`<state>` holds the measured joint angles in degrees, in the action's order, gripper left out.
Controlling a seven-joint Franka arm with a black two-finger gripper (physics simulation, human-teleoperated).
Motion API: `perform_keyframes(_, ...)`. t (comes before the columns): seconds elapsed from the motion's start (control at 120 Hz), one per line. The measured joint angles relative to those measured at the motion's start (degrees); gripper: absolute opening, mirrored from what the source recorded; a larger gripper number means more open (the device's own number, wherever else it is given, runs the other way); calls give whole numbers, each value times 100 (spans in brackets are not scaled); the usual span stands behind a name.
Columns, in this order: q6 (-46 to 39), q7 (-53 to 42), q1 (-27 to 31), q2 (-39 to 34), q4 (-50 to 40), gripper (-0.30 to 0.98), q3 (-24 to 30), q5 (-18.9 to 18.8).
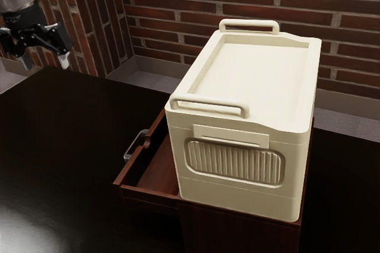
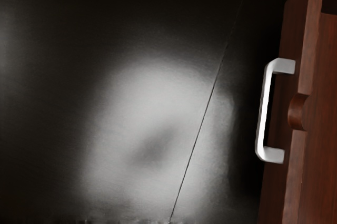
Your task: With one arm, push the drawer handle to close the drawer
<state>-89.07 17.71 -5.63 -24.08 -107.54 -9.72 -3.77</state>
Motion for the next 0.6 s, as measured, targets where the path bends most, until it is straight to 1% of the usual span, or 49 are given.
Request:
perform_keyframes(0.183,-18,1460,-34,-140,-165,69,-54,-111)
perform_keyframes(0.283,110,2113,-273,-239,-217,68,-152,-129)
perform_keyframes(0.317,176,2315,-330,-242,-229,63,-260,-136)
perform_keyframes(0.367,313,2582,-422,-244,-229,50,-351,-159)
perform_keyframes(0.425,493,2843,-663,-250,-248,34,-432,-123)
perform_keyframes(0.467,534,2938,-796,-243,-342,24,-504,-157)
perform_keyframes(0.525,360,2786,-873,-229,-730,14,-722,-412)
perform_keyframes(0.6,-124,2328,-903,-114,-1218,5,-883,-753)
